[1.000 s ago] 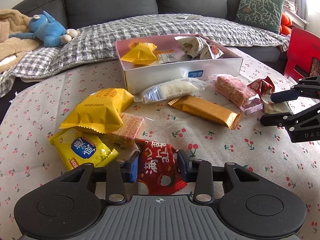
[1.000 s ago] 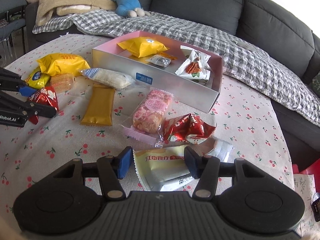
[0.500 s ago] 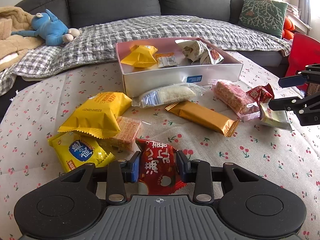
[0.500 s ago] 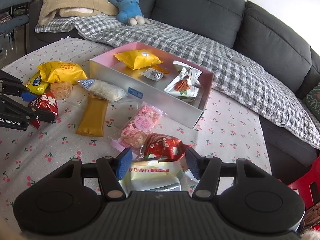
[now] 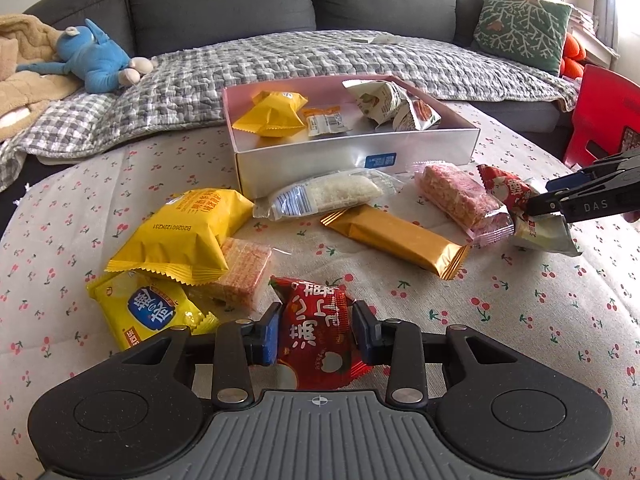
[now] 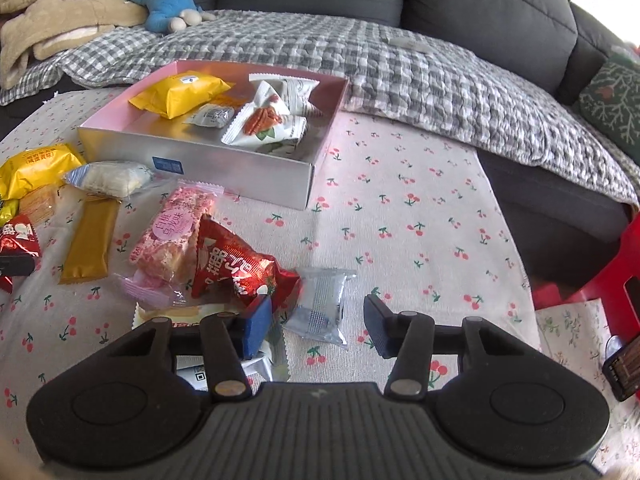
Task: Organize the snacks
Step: 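Carry both packets into the pink box and open both tools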
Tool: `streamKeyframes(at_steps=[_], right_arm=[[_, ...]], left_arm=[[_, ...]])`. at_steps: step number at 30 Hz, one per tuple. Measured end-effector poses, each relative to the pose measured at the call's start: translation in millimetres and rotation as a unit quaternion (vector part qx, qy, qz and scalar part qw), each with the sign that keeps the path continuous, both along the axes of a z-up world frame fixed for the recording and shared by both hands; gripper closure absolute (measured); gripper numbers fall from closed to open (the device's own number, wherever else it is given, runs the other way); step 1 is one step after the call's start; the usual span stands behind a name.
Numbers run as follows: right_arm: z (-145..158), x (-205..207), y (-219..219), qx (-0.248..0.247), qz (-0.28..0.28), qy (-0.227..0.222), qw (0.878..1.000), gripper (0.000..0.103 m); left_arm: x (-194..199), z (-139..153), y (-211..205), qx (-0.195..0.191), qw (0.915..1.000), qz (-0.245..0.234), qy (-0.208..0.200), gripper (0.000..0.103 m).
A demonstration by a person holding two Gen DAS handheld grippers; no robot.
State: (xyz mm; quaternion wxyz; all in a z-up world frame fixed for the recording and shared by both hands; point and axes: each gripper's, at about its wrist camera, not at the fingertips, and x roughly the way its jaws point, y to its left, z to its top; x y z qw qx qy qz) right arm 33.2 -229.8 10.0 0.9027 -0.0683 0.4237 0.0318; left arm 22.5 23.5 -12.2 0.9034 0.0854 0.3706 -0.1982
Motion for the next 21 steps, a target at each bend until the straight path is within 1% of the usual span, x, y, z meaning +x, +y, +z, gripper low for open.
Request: streamKeyframes(at_steps=[2,4,8,13,21], right_arm=[[-4,3,-1,0.009,-0.005,0.003,1.0,0.063],[-4,4,-2,0.015,-0.004,0.001,1.0,0.074],[-1,2,1,0.004,0.003,-0.004,1.0,0.079],[6,-3,0,0.012,0.003,-0.013,1.0,0.081],[24,-11,1,0.025,0.008,-0.039,0.999,0.081]], left_arm=[[0,0,0,0.001,1.0,0.001,0.0,0.069],[1,0,0,0.001,1.0,0.003,0.001,0.069],[2,-1,1,0.002,0.9999,0.01,0.004,0.069],[-1,6,0,-0.003,1.0,0.008,-0.001,0.069],[-5,28,-3,-0.022,0.9995,0.006,-0.023,0.069]])
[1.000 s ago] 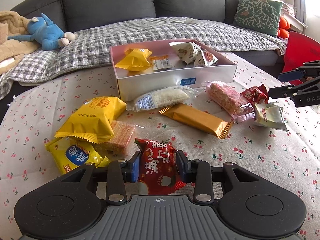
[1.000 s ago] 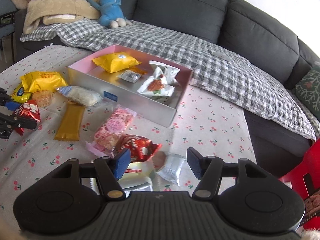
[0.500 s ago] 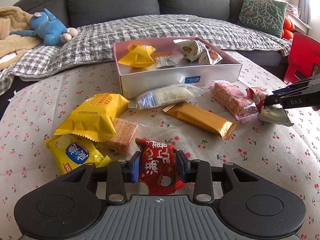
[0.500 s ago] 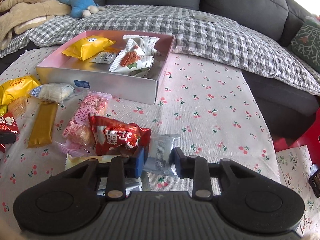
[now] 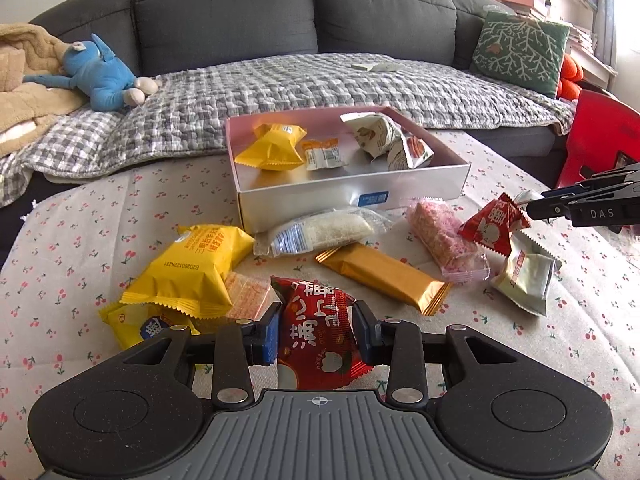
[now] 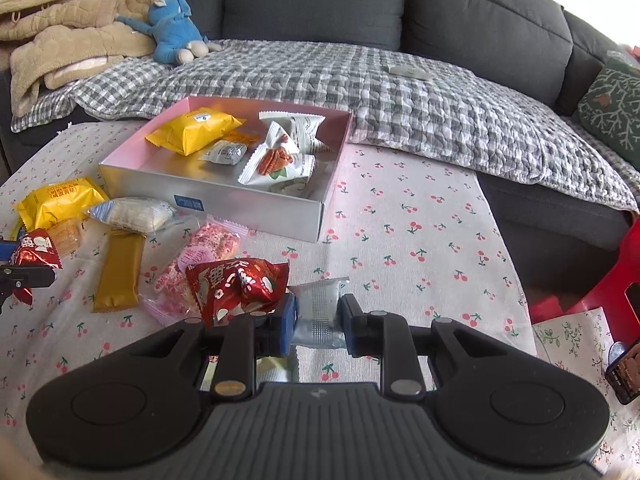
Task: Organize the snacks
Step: 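Carry both packets into the pink box and open both tools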
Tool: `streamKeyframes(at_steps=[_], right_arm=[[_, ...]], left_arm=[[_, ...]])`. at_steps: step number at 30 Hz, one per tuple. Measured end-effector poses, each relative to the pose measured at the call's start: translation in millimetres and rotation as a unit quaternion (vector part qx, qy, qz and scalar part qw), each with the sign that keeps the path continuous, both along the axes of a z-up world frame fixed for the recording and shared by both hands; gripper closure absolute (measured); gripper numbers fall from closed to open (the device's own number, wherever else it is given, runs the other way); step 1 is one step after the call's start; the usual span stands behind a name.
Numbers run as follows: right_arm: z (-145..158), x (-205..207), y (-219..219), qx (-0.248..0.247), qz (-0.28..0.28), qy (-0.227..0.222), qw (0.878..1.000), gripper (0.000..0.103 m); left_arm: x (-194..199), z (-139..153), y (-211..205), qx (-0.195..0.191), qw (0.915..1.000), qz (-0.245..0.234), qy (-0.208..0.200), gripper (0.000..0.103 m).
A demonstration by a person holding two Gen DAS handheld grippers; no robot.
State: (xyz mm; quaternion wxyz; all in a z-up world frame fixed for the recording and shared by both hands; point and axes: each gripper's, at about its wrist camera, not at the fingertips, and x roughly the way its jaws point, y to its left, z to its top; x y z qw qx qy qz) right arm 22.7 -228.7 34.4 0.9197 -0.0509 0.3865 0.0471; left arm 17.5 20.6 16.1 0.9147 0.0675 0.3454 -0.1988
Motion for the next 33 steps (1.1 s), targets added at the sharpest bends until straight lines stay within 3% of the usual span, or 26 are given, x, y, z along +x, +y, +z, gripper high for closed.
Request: streamKeyframes(at_steps=[9,21,33], right_arm=[[23,3,6,0.037,-0.007,-0.026,0.999,0.081],[32,48,39,0.101,0.003,-0.026,0.995,0.081],[28,107,62,0.138,0.002,-0.025,0.99,0.081]], left_arm=[[10,25,-5,-0.025,0.9995,0.014,-0.014,0.069],[66,43,-14,-0.042,0.9974,0.056,-0.012,0.069],[136,23,-25,-0.023,0.997,0.074,0.0,0.068]])
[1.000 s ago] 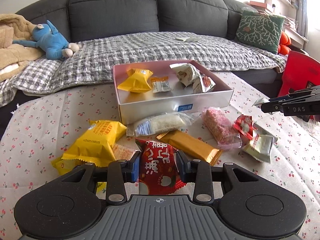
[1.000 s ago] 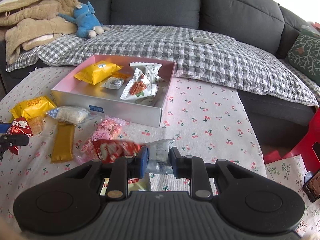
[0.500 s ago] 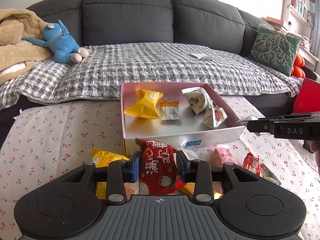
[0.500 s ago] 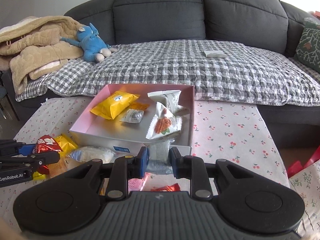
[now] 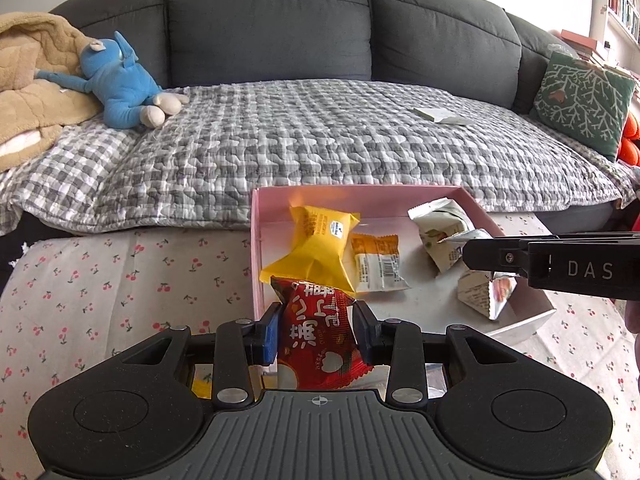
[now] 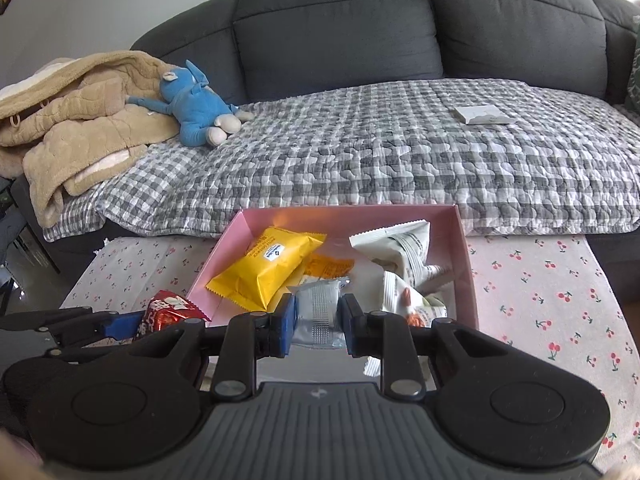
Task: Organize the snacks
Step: 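Carry both packets into the pink box and open both tools, then withdraw both tools from the box back over the remaining snacks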
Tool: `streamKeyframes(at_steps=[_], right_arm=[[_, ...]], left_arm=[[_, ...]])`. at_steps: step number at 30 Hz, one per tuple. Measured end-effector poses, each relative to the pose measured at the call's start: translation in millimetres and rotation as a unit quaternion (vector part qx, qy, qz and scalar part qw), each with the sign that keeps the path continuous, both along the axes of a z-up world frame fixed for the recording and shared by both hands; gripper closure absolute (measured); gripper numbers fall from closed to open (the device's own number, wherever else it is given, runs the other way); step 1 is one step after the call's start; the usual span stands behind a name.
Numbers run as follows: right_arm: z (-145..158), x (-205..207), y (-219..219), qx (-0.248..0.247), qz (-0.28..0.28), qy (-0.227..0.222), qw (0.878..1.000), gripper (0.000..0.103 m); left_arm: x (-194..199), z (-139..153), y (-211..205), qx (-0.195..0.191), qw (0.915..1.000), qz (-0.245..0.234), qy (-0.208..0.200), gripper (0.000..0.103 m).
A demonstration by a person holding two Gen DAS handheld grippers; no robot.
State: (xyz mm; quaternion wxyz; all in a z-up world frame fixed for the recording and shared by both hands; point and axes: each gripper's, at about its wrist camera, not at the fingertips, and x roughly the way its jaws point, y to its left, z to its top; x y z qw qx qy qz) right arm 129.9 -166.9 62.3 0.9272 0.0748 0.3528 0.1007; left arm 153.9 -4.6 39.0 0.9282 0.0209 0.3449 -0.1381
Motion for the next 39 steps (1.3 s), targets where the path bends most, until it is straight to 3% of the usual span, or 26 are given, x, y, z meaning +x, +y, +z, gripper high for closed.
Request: streamKeyframes(at_steps=[9,17,30,39], right_arm=[[-8,20,-1,0.01,-0.003,0.012,1.0,0.08],[-11,23,-5,0.017,-0.015,0.014,1.0,0.064],[-2,7,-10,0.01,-0.017,0.011,1.0,0.043],[13,-19,-13,-0.002,-0.014,-0.005,1.0,0.023]], left_arm=[[25,-17,-8,0.008,1.0,-0.001,0.005,0.068],[29,-20,-15,0.02,0.9997,-0.011,0.003,0.064],[5,-4,-14,0.032,0.9991,-0.017,-0.02,0.029],[-29,9,-8,0.045,0.9981,-0.029,-0.031,0.017]])
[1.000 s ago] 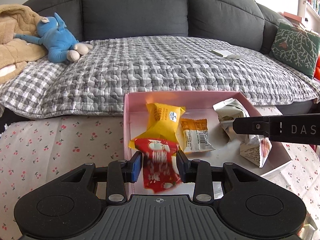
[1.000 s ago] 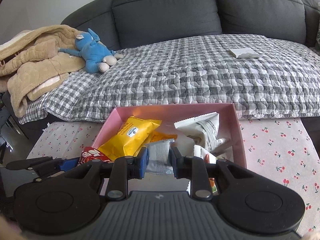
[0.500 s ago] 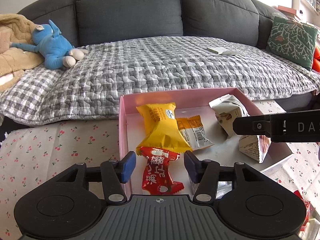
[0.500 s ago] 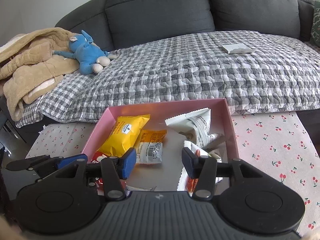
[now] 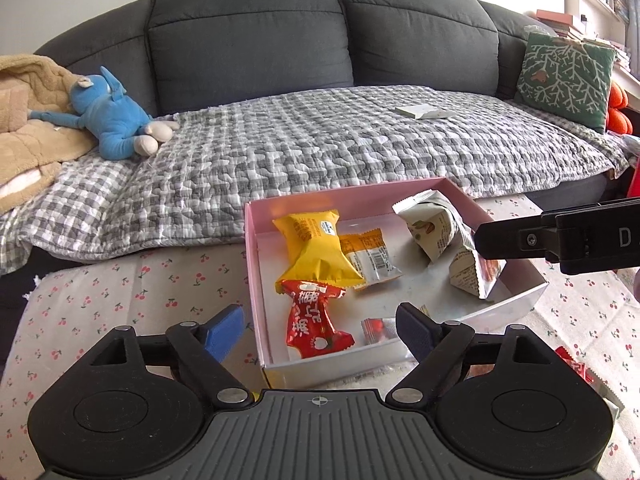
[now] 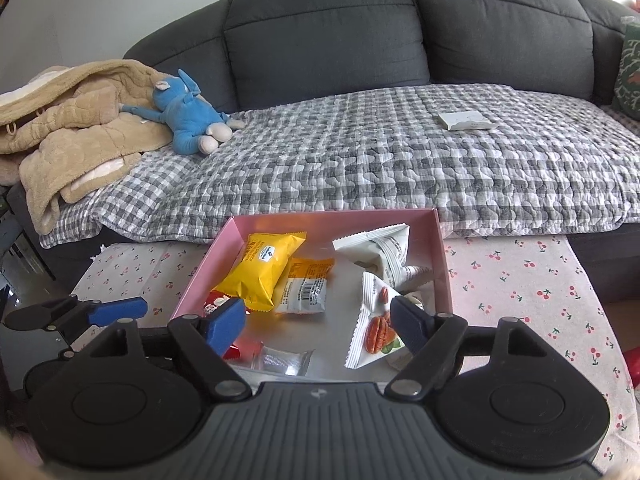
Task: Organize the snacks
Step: 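Withdraw both tools from the box back over the remaining snacks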
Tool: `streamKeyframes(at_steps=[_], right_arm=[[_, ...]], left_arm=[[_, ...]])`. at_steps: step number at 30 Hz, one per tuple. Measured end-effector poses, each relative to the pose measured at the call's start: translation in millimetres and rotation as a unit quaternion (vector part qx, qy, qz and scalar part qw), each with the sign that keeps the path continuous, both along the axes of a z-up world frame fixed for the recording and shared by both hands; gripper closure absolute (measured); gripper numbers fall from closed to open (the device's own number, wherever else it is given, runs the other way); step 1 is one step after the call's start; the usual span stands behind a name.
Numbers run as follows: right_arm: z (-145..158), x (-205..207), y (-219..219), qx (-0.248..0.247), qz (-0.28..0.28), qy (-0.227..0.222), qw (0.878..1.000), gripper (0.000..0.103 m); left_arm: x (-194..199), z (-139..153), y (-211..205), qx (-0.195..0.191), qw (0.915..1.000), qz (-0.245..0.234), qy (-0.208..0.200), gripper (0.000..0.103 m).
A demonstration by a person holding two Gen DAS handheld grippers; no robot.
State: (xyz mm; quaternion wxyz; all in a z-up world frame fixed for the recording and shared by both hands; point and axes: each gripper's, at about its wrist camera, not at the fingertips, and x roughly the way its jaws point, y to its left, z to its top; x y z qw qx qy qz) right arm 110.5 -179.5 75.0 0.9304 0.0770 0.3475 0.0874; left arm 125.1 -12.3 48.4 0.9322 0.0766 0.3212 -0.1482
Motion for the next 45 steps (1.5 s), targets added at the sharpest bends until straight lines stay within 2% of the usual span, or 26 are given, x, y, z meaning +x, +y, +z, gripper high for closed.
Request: streamKeyframes(at_steps=[7,19,26,34,45], right_arm=[[2,-22,0,-0.008,0.006,-0.001,1.0,0.013],[-3,-58,4,-0.018,0.02,-0.001,1.0,0.005],[-11,-72,3,-0.022,0.014,0.002,1.0,0.003],[-22,-92,5,-0.038,0.014,-0.015,0.999,0.001],[-38,-120,-2,-0.069,0.027,-0.012,0.997,0.001]], left_arm=[[-28,4,6,0.005,1.0,-0.005,0.0,0.014],[-72,0,14,0.005,0.9999,-0.011,0.001,0.009],[-88,-9,18,0.004,0.9999,-0.012,0.007,0.009],[-107,-24,25,-0.01,0.9998,-0.014,0.013,0.006],[-126,-44,15,0.002,0.9993,-0.029,0.022,0.006]])
